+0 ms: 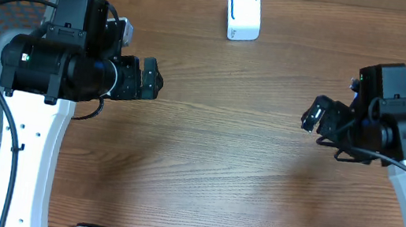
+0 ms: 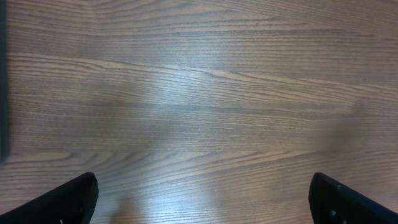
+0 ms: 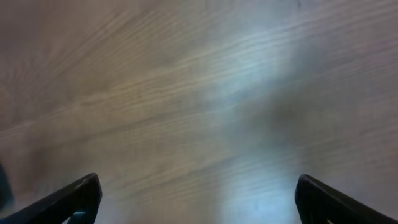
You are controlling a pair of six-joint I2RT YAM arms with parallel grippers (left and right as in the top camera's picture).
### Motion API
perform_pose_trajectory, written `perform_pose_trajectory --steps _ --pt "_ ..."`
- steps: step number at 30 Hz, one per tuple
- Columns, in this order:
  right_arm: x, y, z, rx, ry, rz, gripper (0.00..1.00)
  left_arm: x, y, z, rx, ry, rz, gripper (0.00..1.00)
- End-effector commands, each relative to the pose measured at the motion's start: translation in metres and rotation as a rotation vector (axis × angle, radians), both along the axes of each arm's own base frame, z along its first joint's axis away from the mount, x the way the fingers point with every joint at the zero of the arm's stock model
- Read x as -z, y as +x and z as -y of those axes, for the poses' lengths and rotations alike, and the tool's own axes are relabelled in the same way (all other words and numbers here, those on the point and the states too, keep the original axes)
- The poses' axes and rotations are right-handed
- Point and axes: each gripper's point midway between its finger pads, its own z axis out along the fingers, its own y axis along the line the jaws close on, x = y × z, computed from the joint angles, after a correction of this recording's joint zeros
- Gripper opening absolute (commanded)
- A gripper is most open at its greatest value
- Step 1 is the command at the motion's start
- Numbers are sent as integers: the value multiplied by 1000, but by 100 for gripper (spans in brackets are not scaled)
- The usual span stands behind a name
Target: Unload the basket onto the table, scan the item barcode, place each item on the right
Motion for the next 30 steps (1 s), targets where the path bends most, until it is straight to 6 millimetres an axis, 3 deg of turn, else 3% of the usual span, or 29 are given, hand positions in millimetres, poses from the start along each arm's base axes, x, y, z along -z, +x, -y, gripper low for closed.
perform_pose_trajectory --steps 1,5,10,17,30 --pt "-6 -1 2 -45 -19 145 100 -1 0 -1 5 11 8 100" --pt "-12 -4 3 -41 13 346 100 -1 0 -1 5 11 7 100" --pt "-16 -23 7 -69 24 632 100 -1 0 -1 5 11 7 100" --pt "-2 -36 9 -87 36 902 100 -1 0 -1 5 11 8 100" --pt "22 -29 11 -58 56 1140 100 -1 0 -1 5 11 7 100"
